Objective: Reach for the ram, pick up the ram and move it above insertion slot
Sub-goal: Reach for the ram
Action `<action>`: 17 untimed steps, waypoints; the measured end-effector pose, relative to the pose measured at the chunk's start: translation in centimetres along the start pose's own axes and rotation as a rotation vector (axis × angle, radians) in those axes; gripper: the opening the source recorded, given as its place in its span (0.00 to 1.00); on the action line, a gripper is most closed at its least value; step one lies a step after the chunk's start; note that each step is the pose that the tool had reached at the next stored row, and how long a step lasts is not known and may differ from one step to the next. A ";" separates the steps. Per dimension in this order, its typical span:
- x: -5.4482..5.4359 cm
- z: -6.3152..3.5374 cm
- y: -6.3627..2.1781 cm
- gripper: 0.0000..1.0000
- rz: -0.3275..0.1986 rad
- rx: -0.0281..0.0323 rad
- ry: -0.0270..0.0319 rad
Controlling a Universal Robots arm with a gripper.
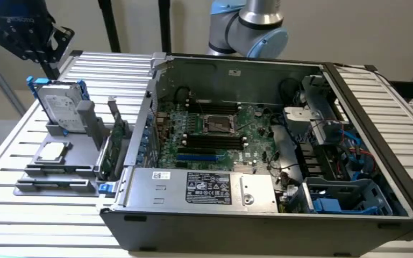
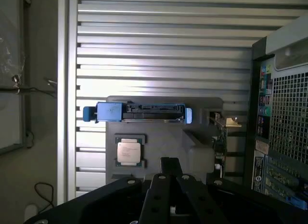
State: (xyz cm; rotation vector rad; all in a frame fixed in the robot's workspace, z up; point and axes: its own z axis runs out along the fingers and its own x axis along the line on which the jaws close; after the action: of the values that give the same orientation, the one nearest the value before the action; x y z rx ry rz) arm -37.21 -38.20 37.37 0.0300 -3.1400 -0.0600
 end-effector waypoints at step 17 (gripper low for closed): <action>0.1 -0.03 -5.24 0.11 0.000 -0.0002 0.0000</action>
State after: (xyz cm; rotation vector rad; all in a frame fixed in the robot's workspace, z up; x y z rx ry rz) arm -37.21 -43.43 37.21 0.0299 -3.1400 -0.0603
